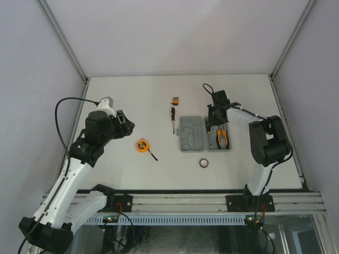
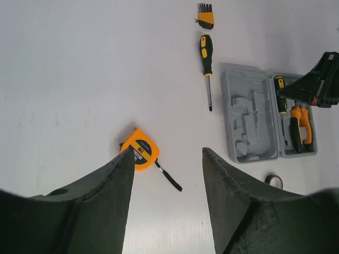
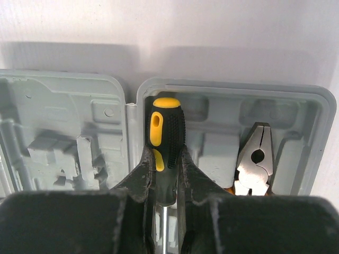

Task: Sort the tools into containers
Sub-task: Place the screwdriver in the storage box.

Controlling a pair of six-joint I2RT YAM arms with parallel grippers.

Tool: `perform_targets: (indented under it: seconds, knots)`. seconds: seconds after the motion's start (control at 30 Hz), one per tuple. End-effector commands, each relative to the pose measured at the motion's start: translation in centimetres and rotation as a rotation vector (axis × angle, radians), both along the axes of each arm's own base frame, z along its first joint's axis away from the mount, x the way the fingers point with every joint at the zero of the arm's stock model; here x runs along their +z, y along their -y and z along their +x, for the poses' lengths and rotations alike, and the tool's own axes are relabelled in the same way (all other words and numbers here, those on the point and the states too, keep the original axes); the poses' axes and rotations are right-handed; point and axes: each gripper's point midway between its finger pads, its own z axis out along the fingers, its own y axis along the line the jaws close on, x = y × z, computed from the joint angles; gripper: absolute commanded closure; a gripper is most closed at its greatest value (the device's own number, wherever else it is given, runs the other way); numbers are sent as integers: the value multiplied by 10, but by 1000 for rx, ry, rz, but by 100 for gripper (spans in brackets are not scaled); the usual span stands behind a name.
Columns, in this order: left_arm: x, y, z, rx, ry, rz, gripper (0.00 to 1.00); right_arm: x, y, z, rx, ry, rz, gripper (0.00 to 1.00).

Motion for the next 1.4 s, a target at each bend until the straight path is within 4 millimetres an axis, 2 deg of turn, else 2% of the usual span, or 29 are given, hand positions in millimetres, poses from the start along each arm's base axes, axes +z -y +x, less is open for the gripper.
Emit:
perform_targets:
  seconds: [0.0,0.2,0.47,0.73,1.0,1.23,1.37]
  knots:
    - [-4,2,4,-7,7,-11,42,0,3,13,-39,12,-10,98]
    - [-4,3,5,-12,8,-17,41,1,3,13,-42,13,-8,87]
    - [-4,2,5,-11,8,-20,41,8,1,21,-34,51,7,81]
    - [-6,3,5,-18,1,-22,41,5,0,17,-19,36,8,72]
    - [-5,3,4,-19,5,-24,41,31,-2,15,-4,77,28,61]
    - [-4,2,4,-13,8,-23,41,51,-5,14,16,117,46,60]
    - [-5,3,4,-17,5,-25,41,53,-4,14,18,121,45,65]
